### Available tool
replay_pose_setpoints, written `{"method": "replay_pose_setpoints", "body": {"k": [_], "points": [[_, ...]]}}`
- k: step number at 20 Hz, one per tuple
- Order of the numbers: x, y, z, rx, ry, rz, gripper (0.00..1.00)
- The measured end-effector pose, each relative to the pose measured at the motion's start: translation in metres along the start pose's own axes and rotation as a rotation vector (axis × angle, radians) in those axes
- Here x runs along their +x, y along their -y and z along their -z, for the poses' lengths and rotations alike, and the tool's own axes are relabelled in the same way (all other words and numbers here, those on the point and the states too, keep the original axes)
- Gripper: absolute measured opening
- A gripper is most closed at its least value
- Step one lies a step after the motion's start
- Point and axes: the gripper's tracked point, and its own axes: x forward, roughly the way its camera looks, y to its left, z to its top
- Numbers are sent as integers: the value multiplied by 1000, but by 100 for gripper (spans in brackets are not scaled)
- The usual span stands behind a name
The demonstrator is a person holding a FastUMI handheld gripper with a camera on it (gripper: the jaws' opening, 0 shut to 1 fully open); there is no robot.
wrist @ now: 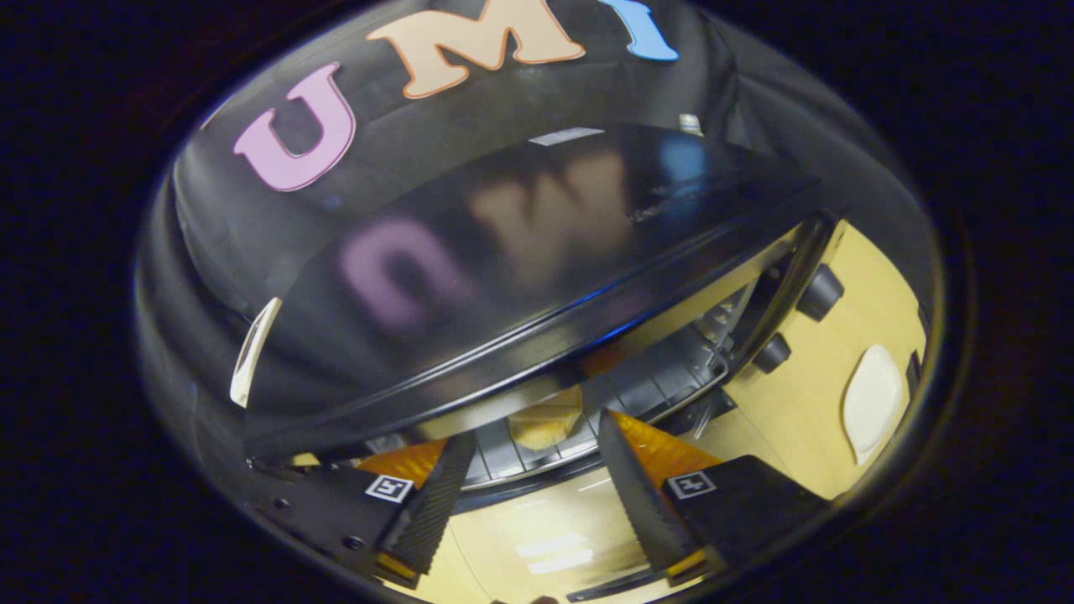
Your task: Open the toaster oven, put the food inside, and close the toaster oven door.
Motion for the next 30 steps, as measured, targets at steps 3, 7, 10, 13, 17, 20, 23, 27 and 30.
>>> {"method": "replay_pose_setpoints", "body": {"k": [3, 7, 10, 13, 17, 20, 23, 27, 30], "points": [[-15, 10, 3, -93, 4, 36, 98], [-47, 22, 10, -208, 8, 69, 99], [-72, 37, 33, -340, -46, 106, 99], [-90, 47, 55, -453, -93, 121, 98], [-117, 62, 92, -520, -167, 124, 99], [-133, 82, 120, -506, -230, 148, 99], [-133, 96, 143, -464, -288, 163, 99], [-125, 97, 160, -449, -316, 143, 99], [-112, 100, 164, -426, -333, 136, 99]]}}
